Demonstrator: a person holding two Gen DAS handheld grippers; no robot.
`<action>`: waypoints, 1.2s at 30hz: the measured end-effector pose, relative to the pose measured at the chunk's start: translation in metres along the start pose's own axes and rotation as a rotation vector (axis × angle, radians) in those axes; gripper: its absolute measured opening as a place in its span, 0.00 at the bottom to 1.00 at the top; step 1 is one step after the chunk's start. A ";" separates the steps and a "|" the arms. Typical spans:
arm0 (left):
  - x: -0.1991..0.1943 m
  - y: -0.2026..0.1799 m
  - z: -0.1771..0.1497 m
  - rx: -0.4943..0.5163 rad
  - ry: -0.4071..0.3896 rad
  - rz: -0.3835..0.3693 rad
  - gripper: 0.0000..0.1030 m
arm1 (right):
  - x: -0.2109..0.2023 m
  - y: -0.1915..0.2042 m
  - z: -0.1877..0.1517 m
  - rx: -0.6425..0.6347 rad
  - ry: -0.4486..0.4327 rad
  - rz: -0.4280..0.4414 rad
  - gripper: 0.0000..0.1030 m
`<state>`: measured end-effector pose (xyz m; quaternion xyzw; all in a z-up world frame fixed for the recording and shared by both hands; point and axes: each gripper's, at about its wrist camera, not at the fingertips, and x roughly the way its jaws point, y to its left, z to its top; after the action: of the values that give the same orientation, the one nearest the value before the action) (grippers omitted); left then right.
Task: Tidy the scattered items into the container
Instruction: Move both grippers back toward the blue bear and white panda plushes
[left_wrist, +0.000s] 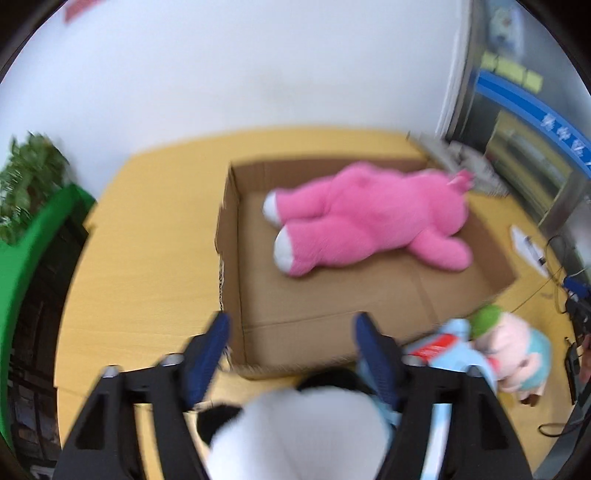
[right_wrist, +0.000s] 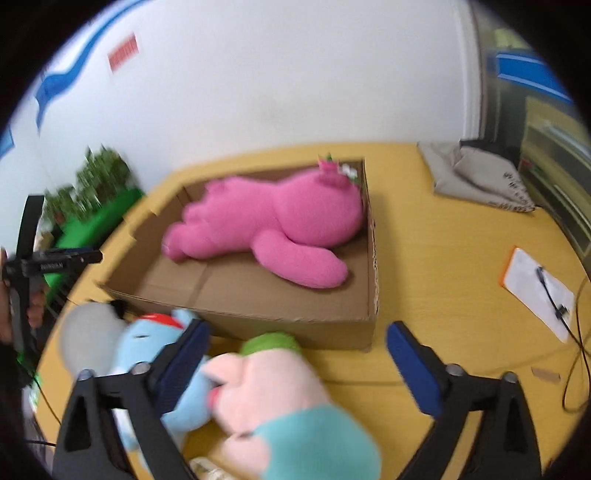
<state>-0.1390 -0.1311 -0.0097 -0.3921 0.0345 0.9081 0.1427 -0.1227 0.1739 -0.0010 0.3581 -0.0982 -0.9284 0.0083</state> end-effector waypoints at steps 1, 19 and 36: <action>-0.012 -0.006 -0.004 -0.010 -0.037 -0.017 0.90 | -0.013 0.007 -0.005 -0.011 -0.019 -0.001 1.00; -0.060 -0.120 -0.064 -0.057 -0.167 -0.103 0.91 | -0.086 0.084 -0.055 -0.173 -0.181 -0.117 1.00; -0.031 -0.126 -0.070 -0.088 -0.139 -0.154 0.91 | -0.064 0.070 -0.058 -0.137 -0.121 -0.135 1.00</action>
<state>-0.0340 -0.0296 -0.0295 -0.3354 -0.0454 0.9202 0.1967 -0.0402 0.1004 0.0122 0.3057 -0.0103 -0.9514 -0.0358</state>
